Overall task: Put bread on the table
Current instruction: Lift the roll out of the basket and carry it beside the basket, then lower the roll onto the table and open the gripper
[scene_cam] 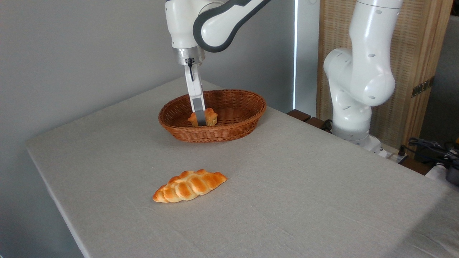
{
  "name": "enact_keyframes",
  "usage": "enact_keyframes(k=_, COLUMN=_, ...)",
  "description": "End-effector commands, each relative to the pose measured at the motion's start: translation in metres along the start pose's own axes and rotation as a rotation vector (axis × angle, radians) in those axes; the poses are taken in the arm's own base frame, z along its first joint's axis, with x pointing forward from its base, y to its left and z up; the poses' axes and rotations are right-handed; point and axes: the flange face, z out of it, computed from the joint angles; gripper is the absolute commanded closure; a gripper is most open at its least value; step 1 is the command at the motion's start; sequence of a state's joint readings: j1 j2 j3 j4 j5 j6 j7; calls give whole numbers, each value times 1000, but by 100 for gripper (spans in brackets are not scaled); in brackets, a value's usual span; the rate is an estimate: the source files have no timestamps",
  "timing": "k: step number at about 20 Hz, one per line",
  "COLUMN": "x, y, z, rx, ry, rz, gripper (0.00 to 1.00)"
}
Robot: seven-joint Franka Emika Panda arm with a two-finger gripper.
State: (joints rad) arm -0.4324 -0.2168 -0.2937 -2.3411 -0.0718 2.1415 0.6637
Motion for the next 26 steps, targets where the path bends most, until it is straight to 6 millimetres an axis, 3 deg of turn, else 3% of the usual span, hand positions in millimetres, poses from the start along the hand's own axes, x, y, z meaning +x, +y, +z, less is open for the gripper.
enact_keyframes(k=1, x=-1, y=-6, z=6, rx=-3, ry=-2, rz=-6, gripper=89)
enact_keyframes(k=5, x=-1, y=-9, z=0, rx=-7, ry=5, rz=-20, gripper=92)
enact_keyframes(k=8, x=4, y=-22, z=-28, rx=-150, ry=-55, rz=-59, gripper=91)
enact_keyframes(k=13, x=-19, y=-79, z=-93, rx=-195, ry=28, rz=-168, gripper=89)
enact_keyframes(k=16, x=-39, y=-113, z=-113, rx=-181, ry=112, rz=-226, gripper=85)
enact_keyframes(k=18, x=-53, y=-150, z=-121, rx=-85, ry=206, rz=-289, gripper=85)
enact_keyframes(k=23, x=-45, y=-188, z=-91, rx=22, ry=271, rz=-281, gripper=73)
enact_keyframes(k=26, x=-42, y=-198, z=-62, rx=15, ry=247, rz=-230, gripper=48)
